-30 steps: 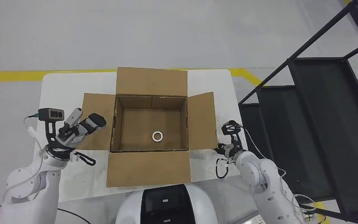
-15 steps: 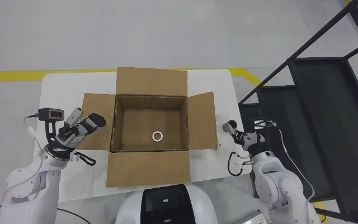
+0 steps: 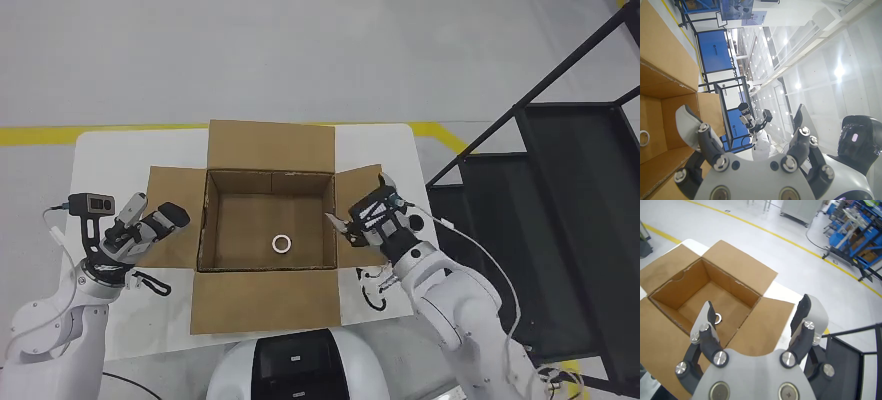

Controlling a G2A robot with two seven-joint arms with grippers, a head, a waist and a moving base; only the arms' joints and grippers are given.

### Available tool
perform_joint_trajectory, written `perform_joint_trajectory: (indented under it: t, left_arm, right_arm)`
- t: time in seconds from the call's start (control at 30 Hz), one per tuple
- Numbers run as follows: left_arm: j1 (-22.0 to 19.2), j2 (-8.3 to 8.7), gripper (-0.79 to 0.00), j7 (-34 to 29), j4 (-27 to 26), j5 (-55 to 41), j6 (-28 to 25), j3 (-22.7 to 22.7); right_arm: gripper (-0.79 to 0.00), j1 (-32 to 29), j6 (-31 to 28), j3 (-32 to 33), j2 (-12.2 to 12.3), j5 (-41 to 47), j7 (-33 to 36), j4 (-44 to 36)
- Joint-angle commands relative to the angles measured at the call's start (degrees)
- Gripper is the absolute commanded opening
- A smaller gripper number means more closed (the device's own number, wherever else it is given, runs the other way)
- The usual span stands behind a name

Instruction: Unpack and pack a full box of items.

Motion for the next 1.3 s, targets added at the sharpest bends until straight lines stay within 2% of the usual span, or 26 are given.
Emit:
perform_joint_trajectory:
  t: [0.0, 0.07, 0.2, 0.3, 0.47, 0.6, 0.77, 1.27]
  left_arm:
    - [0.0, 0.0, 0.0, 0.0, 0.0, 0.0, 0.0, 0.0]
    - [0.0, 0.0, 0.0, 0.0, 0.0, 0.0, 0.0, 0.0]
    - [0.0, 0.0, 0.0, 0.0, 0.0, 0.0, 0.0, 0.0]
    - [0.0, 0.0, 0.0, 0.0, 0.0, 0.0, 0.0, 0.0]
    - [0.0, 0.0, 0.0, 0.0, 0.0, 0.0, 0.0, 0.0]
    - [0.0, 0.0, 0.0, 0.0, 0.0, 0.0, 0.0, 0.0]
    - [0.0, 0.0, 0.0, 0.0, 0.0, 0.0, 0.0, 0.0]
    - [0.0, 0.0, 0.0, 0.0, 0.0, 0.0, 0.0, 0.0]
  right_arm:
    - [0.0, 5.02, -1.75, -4.6, -0.4, -0.14, 3.96, 2.61]
    - [0.0, 10.51, -2.7, -9.37, -1.11, 0.41, 7.97, 6.43]
    - [0.0, 21.08, -0.84, -16.78, -3.15, 5.04, 13.07, 16.29]
    - [0.0, 27.0, 1.69, -20.48, -4.73, 8.94, 13.77, 24.18]
    - [0.0, 33.32, 4.51, -24.19, -6.83, 13.87, 14.21, 36.81]
    - [0.0, 35.86, 5.11, -26.25, -8.05, 16.87, 14.52, 43.69]
    - [0.0, 37.03, 5.38, -27.57, -8.95, 18.77, 14.87, 47.32]
    - [0.0, 37.03, 5.38, -27.57, -8.95, 18.77, 14.87, 47.32]
